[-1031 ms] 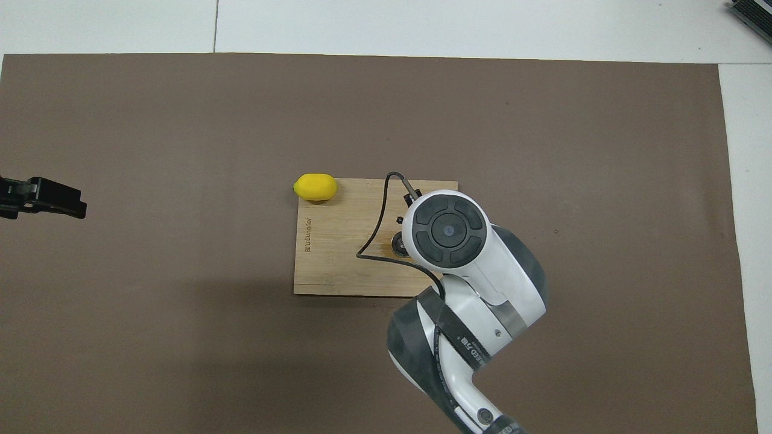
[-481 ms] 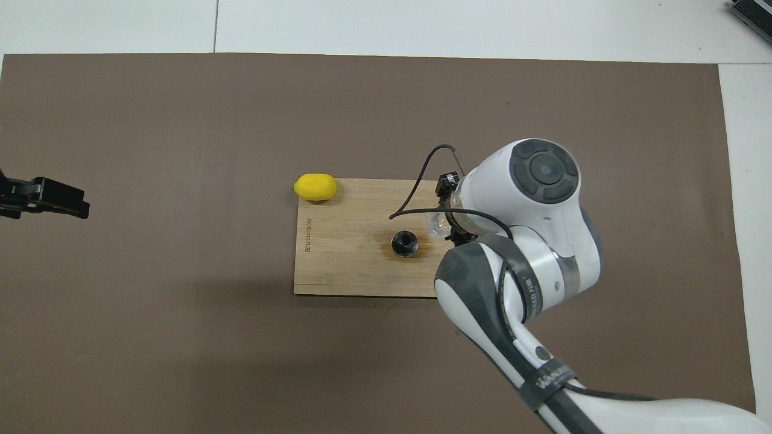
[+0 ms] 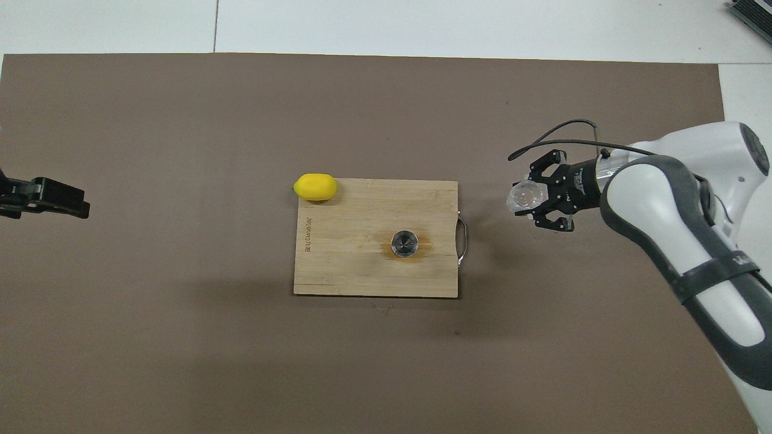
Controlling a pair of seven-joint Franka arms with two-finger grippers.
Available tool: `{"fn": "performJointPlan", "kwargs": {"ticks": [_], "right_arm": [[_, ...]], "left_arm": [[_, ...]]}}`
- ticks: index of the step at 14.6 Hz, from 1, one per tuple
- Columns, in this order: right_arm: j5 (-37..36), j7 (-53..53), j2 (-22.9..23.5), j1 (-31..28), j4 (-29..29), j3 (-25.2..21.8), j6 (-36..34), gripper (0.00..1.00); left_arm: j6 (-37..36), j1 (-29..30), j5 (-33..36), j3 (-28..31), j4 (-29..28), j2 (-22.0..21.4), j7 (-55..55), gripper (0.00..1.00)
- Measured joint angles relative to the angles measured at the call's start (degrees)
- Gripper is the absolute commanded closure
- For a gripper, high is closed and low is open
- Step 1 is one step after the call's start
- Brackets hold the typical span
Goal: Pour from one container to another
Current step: 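Turn the glass upright and carry it back with the right gripper, then lower the clear glass onto the table and open the right gripper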
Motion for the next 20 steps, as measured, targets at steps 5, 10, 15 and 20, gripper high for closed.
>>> {"fn": "performJointPlan", "kwargs": {"ticks": [5,10,15,20], "right_arm": [[4.79,-10.59,1.17,-7.01,-3.56,0.06,-0.02,1.0],[6.75,-24.1,6.68,-13.19,-4.01,0.05,-1.65,1.0],[6.76,-25.01,7.45,-13.74,-4.58,0.12,-0.07,0.0],[6.74,-25.01,5.15,-13.68,-5.0,0.15,0.14,0.0]], "left_arm": [[0.0,0.0,0.0,-0.06,0.0,0.0,-0.01,0.0],[0.0,0.0,0.0,-0.06,0.0,0.0,-0.02,0.0],[0.0,0.0,0.0,-0.07,0.0,0.0,-0.05,0.0],[0.0,0.0,0.0,-0.07,0.0,0.0,-0.13,0.0]]}}
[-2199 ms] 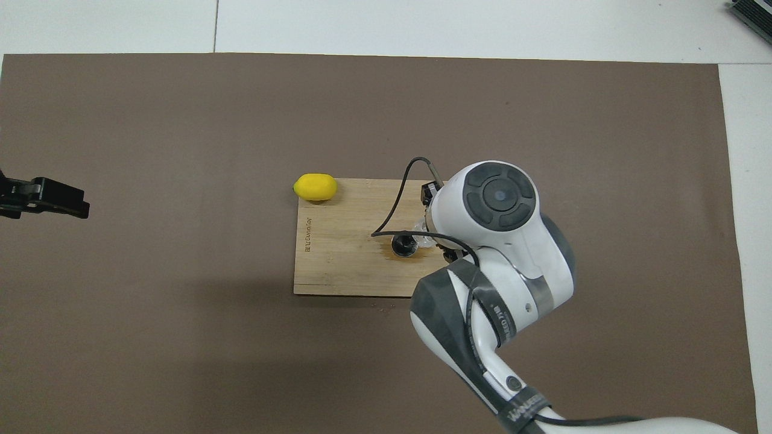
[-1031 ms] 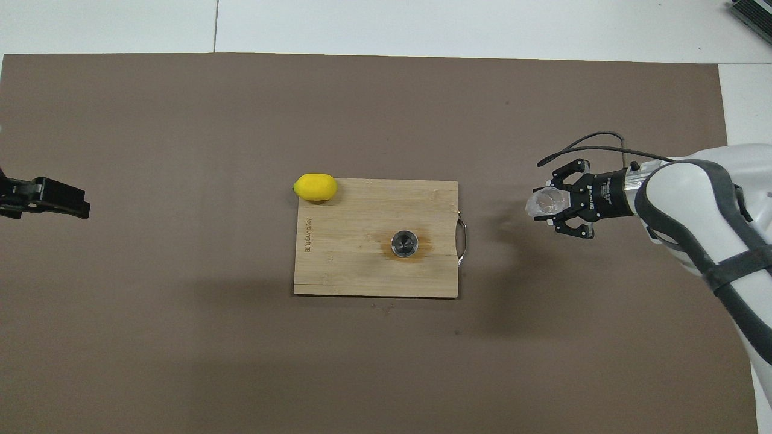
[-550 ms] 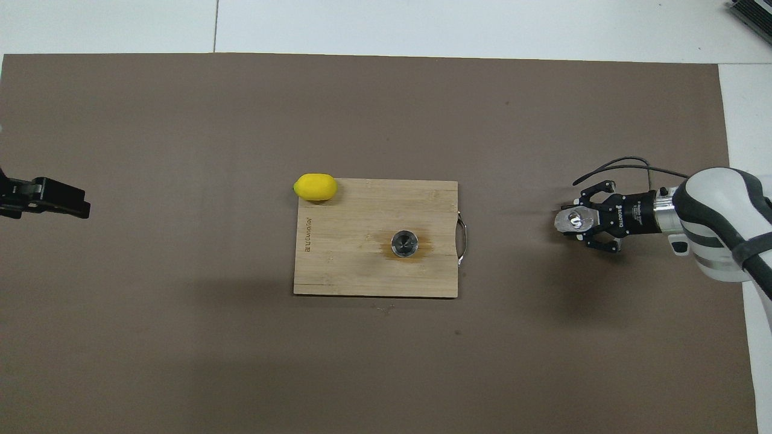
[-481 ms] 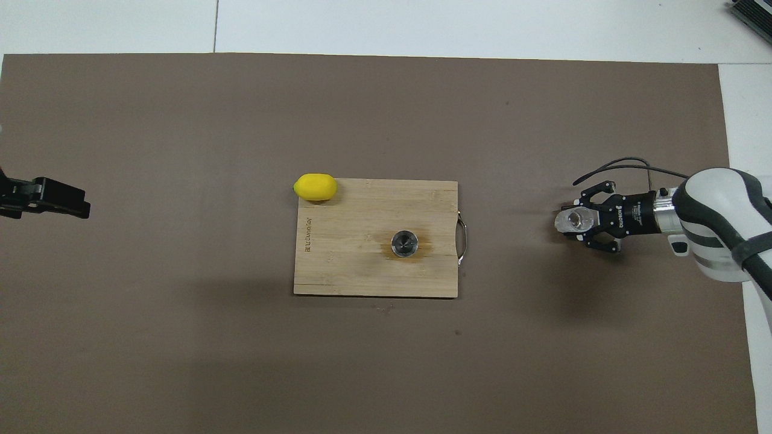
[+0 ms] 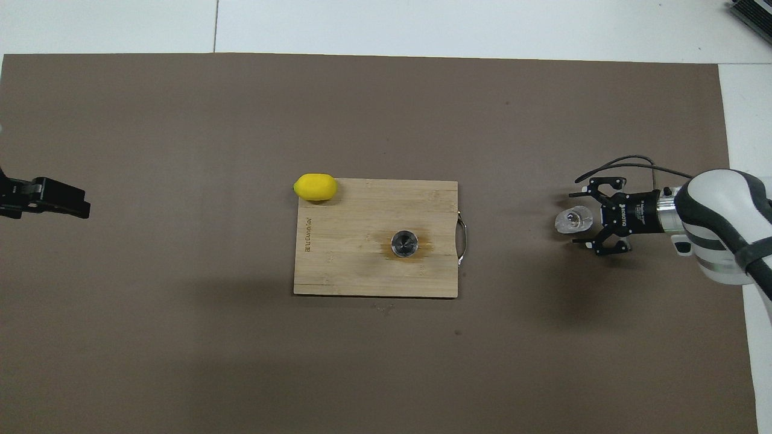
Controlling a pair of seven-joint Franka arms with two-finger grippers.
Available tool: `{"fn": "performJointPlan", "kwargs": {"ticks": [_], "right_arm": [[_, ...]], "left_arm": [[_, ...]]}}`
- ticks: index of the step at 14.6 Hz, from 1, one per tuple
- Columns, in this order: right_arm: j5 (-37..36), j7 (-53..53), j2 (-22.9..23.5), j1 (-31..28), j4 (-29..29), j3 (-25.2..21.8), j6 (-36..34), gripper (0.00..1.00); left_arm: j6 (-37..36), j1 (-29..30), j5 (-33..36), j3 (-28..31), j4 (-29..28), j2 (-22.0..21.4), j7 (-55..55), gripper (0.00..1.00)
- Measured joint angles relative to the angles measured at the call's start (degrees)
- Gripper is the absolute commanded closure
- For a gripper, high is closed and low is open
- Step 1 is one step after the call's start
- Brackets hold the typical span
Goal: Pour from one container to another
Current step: 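Lower the clear glass onto the table and open the right gripper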
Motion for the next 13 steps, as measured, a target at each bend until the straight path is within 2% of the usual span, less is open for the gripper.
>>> {"fn": "performJointPlan", "kwargs": {"ticks": [3,5,10,13], "right_arm": [[-1.57,-0.01,-3.85,0.71,-0.68,0.08,-0.05,0.0],[-5.42,-0.03,-6.84,2.14,-0.89,0.2,-0.19,0.0],[-24.65,-0.7,-11.11,10.91,-1.62,0.51,-1.59,0.0],[-32.74,-7.44,-12.68,14.72,-1.66,0.71,-4.04,0.0]], "left_arm": [[0.0,0.0,0.0,-0.01,0.0,0.0,-0.03,0.0],[0.0,0.0,0.0,-0.05,0.0,0.0,-0.04,0.0],[0.0,0.0,0.0,-0.13,0.0,0.0,-0.06,0.0],[0.0,0.0,0.0,-0.14,0.0,0.0,-0.06,0.0]]}}
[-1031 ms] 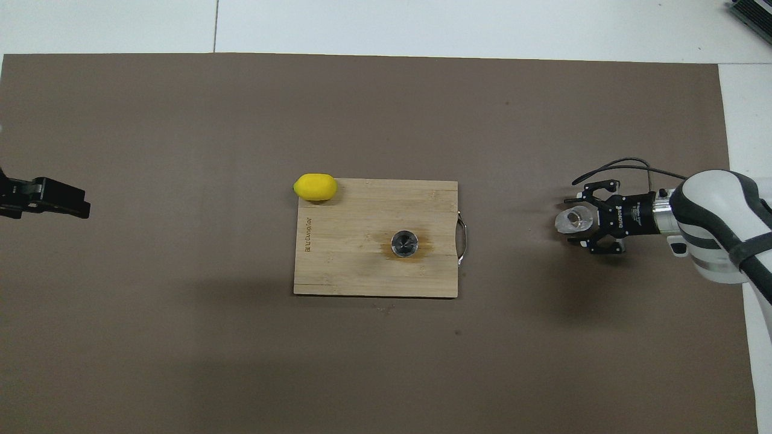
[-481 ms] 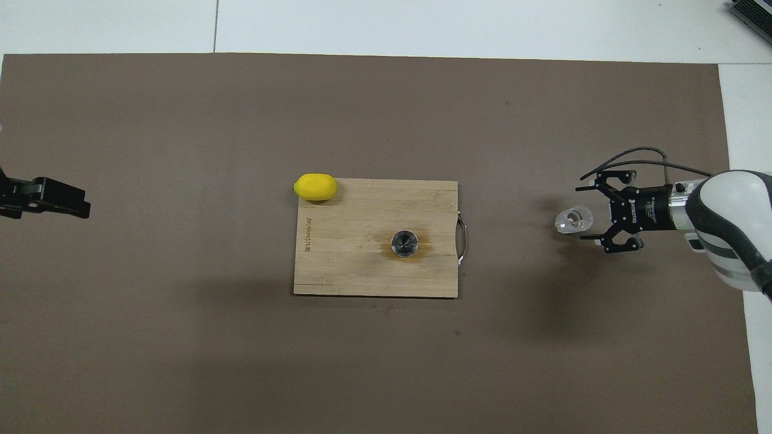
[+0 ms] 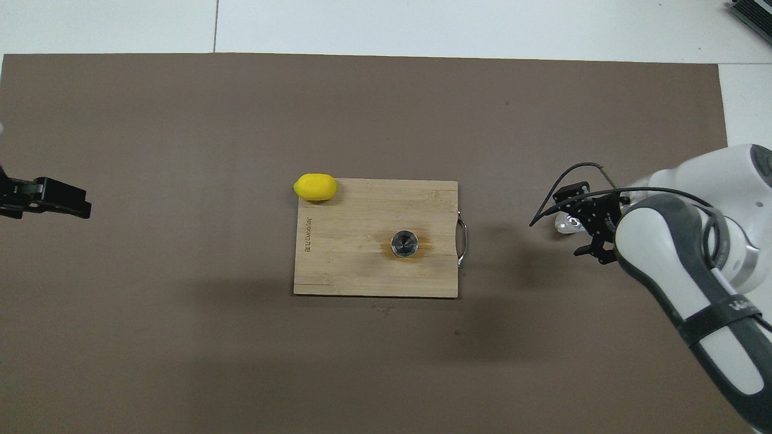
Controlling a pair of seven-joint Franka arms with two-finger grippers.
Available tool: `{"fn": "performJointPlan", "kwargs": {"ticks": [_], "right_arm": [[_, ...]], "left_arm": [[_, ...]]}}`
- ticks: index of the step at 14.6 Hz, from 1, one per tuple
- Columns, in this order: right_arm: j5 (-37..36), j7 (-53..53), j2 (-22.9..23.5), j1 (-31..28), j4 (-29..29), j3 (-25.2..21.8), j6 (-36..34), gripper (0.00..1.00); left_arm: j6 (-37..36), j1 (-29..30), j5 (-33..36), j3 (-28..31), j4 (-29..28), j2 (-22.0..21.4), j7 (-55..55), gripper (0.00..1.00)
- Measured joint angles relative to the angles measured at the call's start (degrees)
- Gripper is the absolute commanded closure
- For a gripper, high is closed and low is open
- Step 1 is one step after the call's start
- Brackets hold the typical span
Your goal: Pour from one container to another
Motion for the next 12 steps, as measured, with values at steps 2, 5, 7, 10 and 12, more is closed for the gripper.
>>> {"fn": "performJointPlan", "kwargs": {"ticks": [2,5,7,10,12], "right_arm": [[-2.28,-8.24,-1.76,0.13,0.17,-0.11,-0.43,0.0],[-7.21,-19.88,-5.26,-0.52,2.05,-0.69,-1.78,0.0],[-9.72,-23.72,-6.9,-0.75,5.93,-0.85,-5.33,0.0],[-12.79,-26.35,-7.33,-0.95,13.85,-0.87,-10.92,0.0],[-14.2,-26.68,-7.21,-0.95,17.44,-0.85,-12.55,0.0]], "left_arm": [[0.0,0.0,0.0,0.0,0.0,0.0,0.0,0.0],[0.0,0.0,0.0,0.0,0.0,0.0,-0.02,0.0],[0.0,0.0,0.0,0.0,0.0,0.0,-0.03,0.0],[0.0,0.0,0.0,0.0,0.0,0.0,-0.04,0.0],[0.0,0.0,0.0,0.0,0.0,0.0,-0.05,0.0]]}}
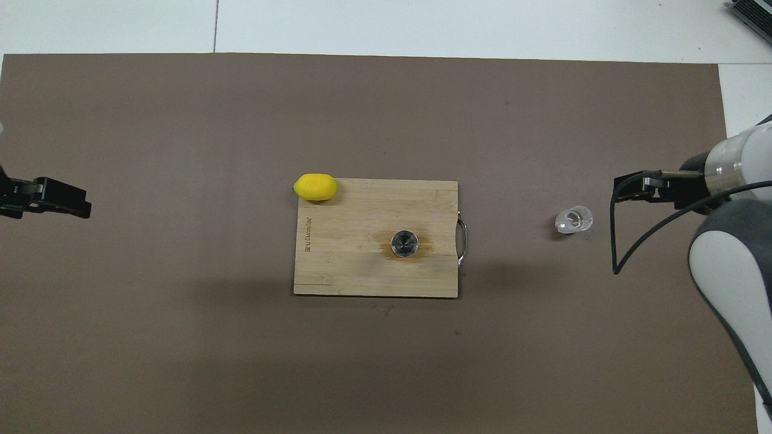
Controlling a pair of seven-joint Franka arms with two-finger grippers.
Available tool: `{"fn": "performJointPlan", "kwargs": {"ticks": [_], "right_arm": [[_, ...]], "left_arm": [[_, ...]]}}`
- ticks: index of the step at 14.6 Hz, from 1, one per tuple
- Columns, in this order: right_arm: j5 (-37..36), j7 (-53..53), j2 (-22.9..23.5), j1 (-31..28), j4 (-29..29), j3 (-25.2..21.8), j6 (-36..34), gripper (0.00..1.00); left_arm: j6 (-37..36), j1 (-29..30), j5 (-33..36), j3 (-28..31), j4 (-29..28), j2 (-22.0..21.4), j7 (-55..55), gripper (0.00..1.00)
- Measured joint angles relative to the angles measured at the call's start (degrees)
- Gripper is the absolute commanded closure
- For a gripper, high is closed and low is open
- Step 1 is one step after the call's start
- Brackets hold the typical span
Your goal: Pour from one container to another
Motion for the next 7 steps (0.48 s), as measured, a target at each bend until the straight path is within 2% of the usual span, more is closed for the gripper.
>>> {"fn": "performJointPlan", "kwargs": {"ticks": [4,7], "right_arm": [[-0.92,-0.03,1.36,0.13,7.04,0.17,-6.23,0.0],[-0.92,-0.03,2.21,0.46,9.74,0.53,-9.74,0.0]], "left_arm": [[0.0,0.0,0.0,0.0,0.0,0.0,-0.44,0.0],[0.0,0.0,0.0,0.0,0.0,0.0,-0.66,0.0]]}}
